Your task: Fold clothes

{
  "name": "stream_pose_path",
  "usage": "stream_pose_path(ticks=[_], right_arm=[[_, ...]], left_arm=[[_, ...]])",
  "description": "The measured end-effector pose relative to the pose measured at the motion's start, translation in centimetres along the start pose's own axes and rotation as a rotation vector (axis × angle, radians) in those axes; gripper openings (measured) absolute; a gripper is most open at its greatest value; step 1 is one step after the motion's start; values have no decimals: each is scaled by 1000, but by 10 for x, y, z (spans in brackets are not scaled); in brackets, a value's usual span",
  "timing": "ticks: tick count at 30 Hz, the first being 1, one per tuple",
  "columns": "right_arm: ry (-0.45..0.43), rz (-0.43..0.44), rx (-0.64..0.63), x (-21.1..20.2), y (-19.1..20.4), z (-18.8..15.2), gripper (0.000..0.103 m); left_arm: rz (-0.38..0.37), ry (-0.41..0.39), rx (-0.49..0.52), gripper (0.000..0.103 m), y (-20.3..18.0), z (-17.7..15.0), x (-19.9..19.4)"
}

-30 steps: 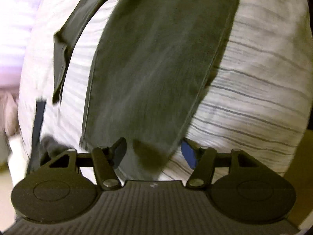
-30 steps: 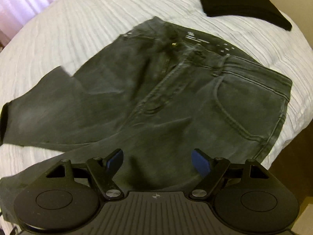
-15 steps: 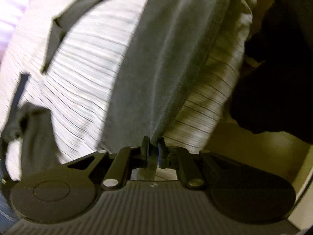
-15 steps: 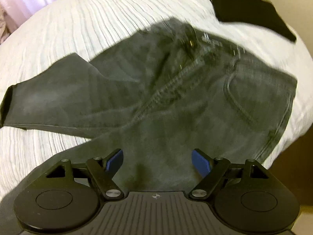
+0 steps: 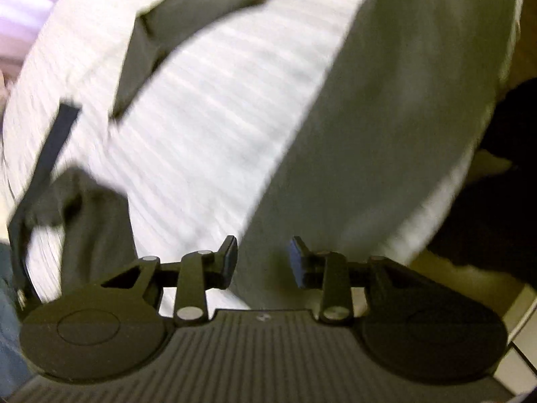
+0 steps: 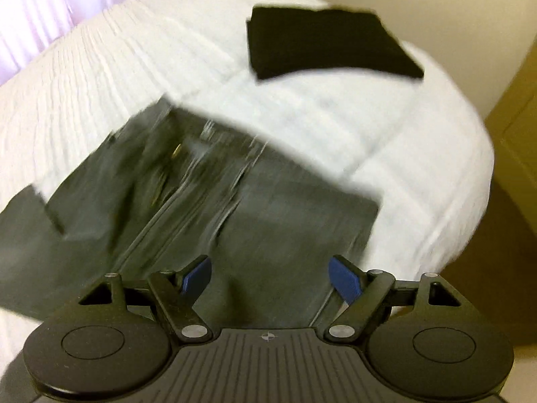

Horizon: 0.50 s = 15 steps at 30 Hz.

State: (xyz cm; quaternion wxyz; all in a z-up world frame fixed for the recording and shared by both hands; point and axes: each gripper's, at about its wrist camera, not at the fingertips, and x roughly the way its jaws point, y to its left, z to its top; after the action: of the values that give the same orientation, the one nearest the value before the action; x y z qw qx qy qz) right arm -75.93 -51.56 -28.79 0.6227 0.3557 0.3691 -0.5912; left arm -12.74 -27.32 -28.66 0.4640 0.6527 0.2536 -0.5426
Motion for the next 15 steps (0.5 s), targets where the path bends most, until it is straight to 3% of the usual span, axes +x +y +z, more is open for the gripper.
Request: stream_pose_path(ticks=[2,5,8,14,15], right_arm=[[-27,29,-69,10,-11,22,80],[4,144,-169,37,-20,59,80],[132,236,-237,83,-22,93,80],[245,376,-340,150,-6,130,80],[262,391,-345,159,-4,132,66]], left_arm=[[9,-31,32,30,-4,32,-2],[15,-76,94,31,-15,83,-6],[14,-109,151,32,-29,132,-6],[7,-146,222,33,-56,200,-14],[5,-148,228,33,-60,207,-15]])
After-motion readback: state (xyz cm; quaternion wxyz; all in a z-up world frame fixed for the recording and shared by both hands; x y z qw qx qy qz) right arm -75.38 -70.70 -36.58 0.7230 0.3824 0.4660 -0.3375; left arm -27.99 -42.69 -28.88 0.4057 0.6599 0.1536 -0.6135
